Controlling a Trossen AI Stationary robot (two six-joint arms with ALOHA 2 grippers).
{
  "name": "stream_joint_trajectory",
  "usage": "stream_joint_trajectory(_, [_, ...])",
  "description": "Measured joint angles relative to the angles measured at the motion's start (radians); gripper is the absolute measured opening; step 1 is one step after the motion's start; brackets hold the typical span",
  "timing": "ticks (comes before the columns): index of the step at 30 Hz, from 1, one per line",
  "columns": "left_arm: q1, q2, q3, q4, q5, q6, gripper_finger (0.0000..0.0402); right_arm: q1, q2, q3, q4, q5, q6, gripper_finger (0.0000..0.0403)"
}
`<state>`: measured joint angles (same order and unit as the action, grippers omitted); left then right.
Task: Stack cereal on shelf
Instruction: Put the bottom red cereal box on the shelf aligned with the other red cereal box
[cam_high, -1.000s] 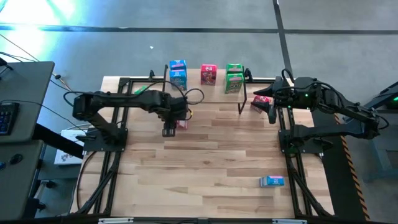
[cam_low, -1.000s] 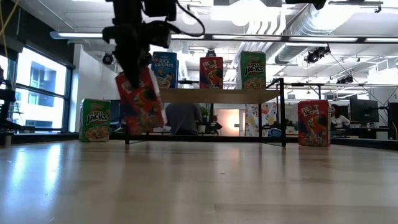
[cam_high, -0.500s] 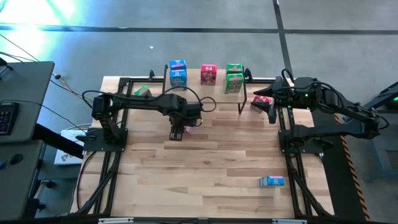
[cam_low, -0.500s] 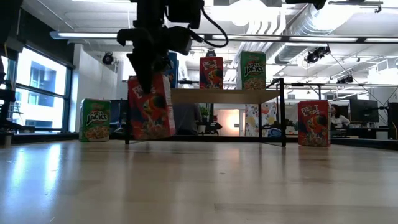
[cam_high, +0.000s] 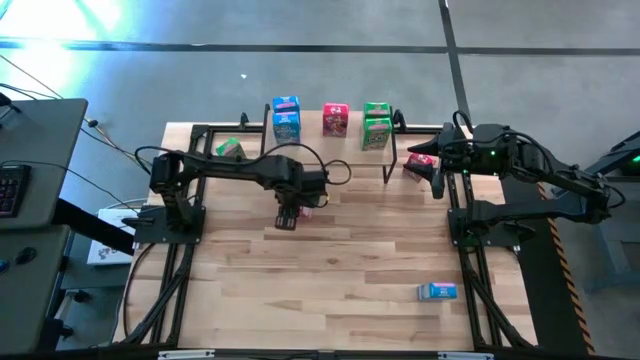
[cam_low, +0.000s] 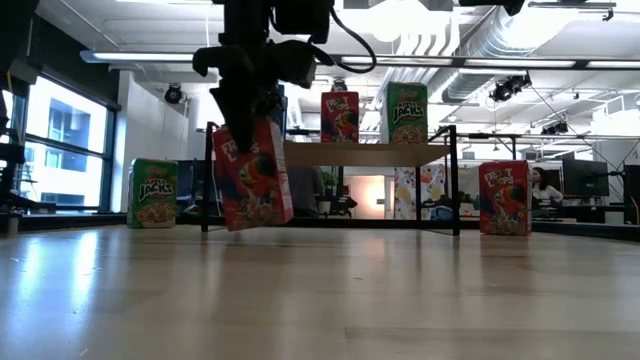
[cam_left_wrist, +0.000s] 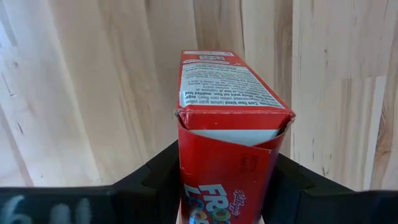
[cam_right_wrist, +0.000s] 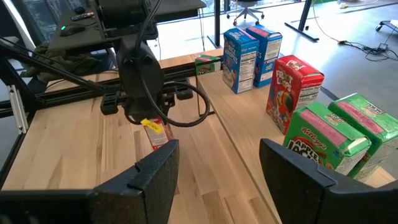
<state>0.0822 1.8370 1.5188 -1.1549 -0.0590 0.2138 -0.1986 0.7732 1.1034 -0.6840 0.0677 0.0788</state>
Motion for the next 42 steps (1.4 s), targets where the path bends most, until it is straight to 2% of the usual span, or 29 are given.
stream_joint_trajectory(21, [-0.003, 0.024, 0.000, 0.017, 0.022, 0.008, 0.0170, 0.000, 0.000, 0.000, 0.000, 0.000, 0.000, 0.0216])
stream_joint_trajectory(34, [-0.002, 0.024, 0.000, 0.039, 0.022, 0.024, 0.0247, 0.000, 0.000, 0.000, 0.000, 0.000, 0.000, 0.0216])
stream_joint_trajectory(42, [0.018, -0.030, 0.038, -0.017, 0.022, 0.017, 0.0269, 0.000, 0.000, 0.000, -0.003, 0.000, 0.000, 0.0216])
